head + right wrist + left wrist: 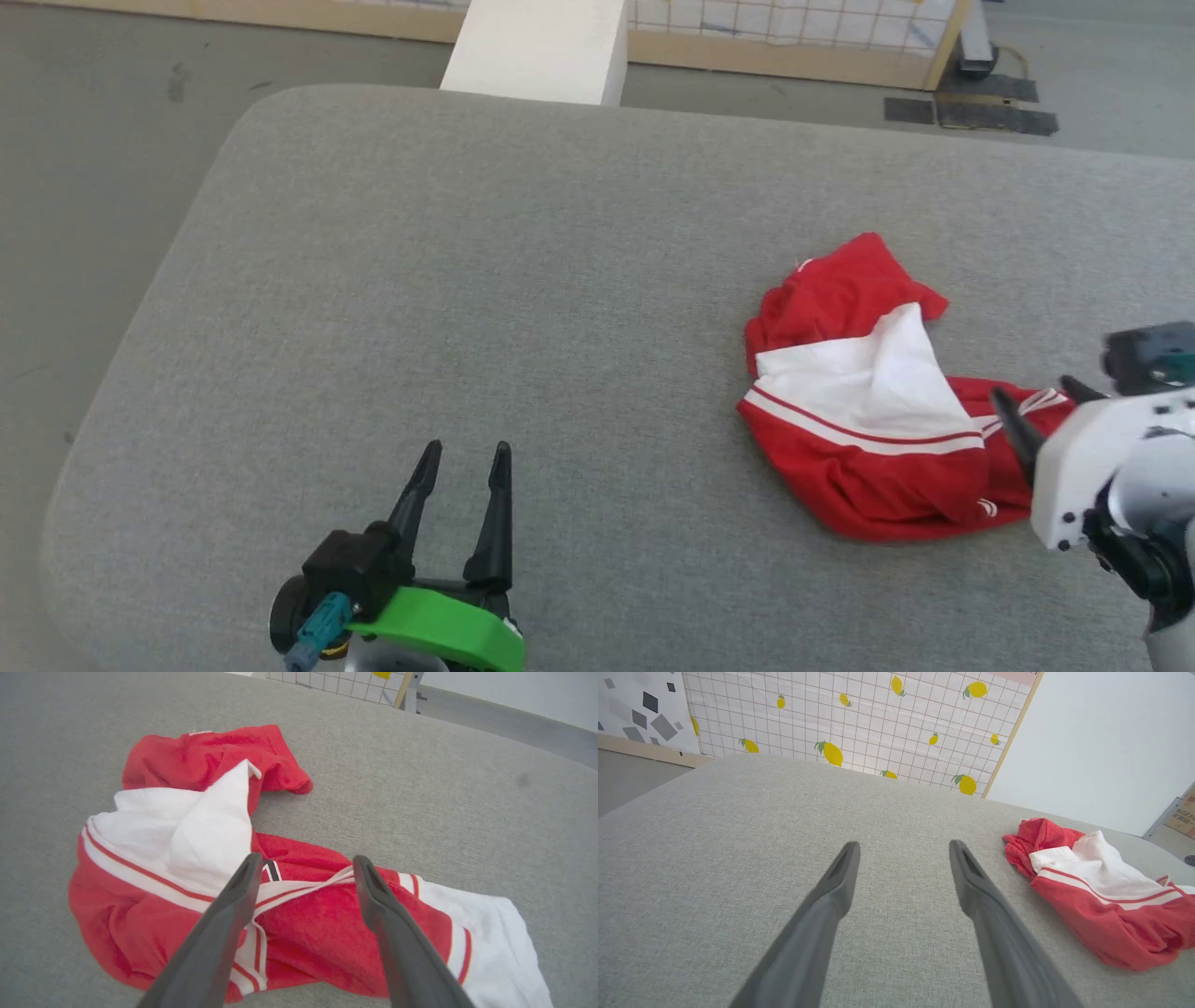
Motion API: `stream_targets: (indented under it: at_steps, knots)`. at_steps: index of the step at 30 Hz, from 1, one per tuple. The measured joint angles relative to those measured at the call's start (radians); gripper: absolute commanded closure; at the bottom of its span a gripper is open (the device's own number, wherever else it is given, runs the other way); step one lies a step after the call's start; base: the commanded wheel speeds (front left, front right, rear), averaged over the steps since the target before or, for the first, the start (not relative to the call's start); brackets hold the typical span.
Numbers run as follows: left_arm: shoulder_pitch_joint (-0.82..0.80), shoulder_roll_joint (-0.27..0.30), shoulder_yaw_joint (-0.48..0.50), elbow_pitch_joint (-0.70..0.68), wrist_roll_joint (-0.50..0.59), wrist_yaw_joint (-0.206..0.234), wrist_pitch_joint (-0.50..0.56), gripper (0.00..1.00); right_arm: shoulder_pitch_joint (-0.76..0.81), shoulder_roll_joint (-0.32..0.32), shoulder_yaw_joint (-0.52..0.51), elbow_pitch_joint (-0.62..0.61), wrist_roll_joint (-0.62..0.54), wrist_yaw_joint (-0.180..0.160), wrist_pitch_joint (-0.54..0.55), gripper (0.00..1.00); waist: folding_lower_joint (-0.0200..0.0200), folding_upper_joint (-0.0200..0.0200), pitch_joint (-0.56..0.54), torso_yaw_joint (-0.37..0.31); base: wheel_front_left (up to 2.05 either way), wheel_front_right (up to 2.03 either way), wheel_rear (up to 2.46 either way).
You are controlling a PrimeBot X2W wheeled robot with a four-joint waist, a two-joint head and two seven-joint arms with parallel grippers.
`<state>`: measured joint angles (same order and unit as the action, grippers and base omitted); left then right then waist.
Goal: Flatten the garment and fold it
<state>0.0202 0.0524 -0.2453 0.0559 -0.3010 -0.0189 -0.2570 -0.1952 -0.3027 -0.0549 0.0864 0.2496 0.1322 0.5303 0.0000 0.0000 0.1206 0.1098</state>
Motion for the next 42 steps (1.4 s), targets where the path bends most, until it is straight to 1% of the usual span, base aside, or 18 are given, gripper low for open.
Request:
stream_targets:
  at_steps: [1,5,8,12,13,14,15,17,22,25,28,32,36,39,42]
  knots:
    - [0.000,0.000,-0.003,0.000,-0.001,-0.002,0.000,0.00,-0.011,-0.016,0.027,0.008,0.000,0.000,0.017,0.00,0.0000,0.0000,0.004,0.005,0.00,0.00,0.00]
    - [-0.002,0.000,-0.017,0.002,-0.010,-0.002,0.000,0.00,-0.055,-0.050,0.081,0.067,0.003,0.000,0.038,0.00,0.0000,0.0000,0.018,0.029,0.00,0.00,0.00]
    - [-0.003,0.000,-0.026,0.007,-0.023,-0.002,0.000,0.00,-0.078,-0.058,0.112,0.129,0.006,0.000,0.035,0.00,0.0000,0.0000,0.029,0.051,0.00,0.00,0.00]
    - [-0.003,0.000,-0.025,0.011,-0.027,-0.002,0.000,0.00,-0.097,-0.047,0.145,0.209,0.018,0.000,0.027,0.00,0.0000,0.0000,0.039,0.079,0.00,0.00,0.00]
    - [-0.003,0.000,-0.025,0.011,-0.027,-0.002,0.000,0.00,-0.101,-0.041,0.146,0.227,0.026,0.000,0.021,0.21,0.0000,0.0000,0.040,0.084,0.00,0.00,0.00]
    - [-0.003,0.000,-0.025,0.011,-0.027,-0.002,0.000,0.00,-0.105,-0.036,0.150,0.242,0.027,0.000,0.014,0.35,0.0000,0.0000,0.042,0.088,0.00,0.00,0.00]
    - [-0.003,0.000,-0.024,0.011,-0.027,-0.002,0.000,0.00,-0.111,-0.035,0.154,0.254,0.027,0.000,0.008,1.00,0.0000,0.0000,0.044,0.091,0.00,0.00,0.00]
    - [-0.006,0.000,-0.024,0.011,-0.031,0.000,0.000,0.00,-0.135,-0.028,0.141,0.285,0.034,0.000,-0.031,1.00,0.0000,0.0000,0.046,0.088,0.00,0.00,0.00]
    - [-0.005,0.000,-0.025,0.011,-0.038,0.003,0.000,0.00,-0.159,-0.026,0.125,0.300,0.033,0.000,-0.089,1.00,0.0000,0.0000,0.030,0.070,0.00,0.00,0.00]
    - [-0.005,0.000,-0.022,0.011,-0.042,0.004,0.000,0.00,-0.177,-0.025,0.129,0.272,0.034,0.000,-0.115,1.00,0.0000,0.0000,0.014,0.058,0.00,0.00,0.00]
    - [-0.005,0.000,-0.016,0.012,-0.042,0.004,0.000,0.00,-0.200,-0.024,0.159,0.205,0.046,0.000,-0.127,1.00,0.0000,0.0000,-0.002,0.045,0.00,0.00,0.00]
    - [-0.002,0.000,-0.006,0.011,-0.042,0.004,0.000,0.00,-0.239,-0.014,0.248,0.080,0.076,0.000,-0.126,1.00,0.0000,0.0001,-0.019,0.027,0.00,0.00,0.00]
    - [-0.001,0.000,-0.005,0.010,-0.042,0.004,0.000,0.00,-0.281,0.015,0.380,-0.029,0.115,0.000,-0.112,1.00,0.0000,0.0000,-0.021,0.019,0.00,0.00,0.00]
    - [-0.001,0.000,-0.008,0.009,-0.045,0.004,0.000,0.00,-0.286,0.045,0.494,-0.072,0.144,0.000,-0.099,1.00,0.0000,0.0000,-0.013,0.026,0.00,0.00,0.00]
    - [-0.002,0.000,-0.012,0.009,-0.050,0.004,0.000,0.00,-0.274,0.082,0.590,-0.067,0.185,0.000,-0.090,1.00,0.0000,0.0000,-0.001,0.042,0.00,0.00,0.00]
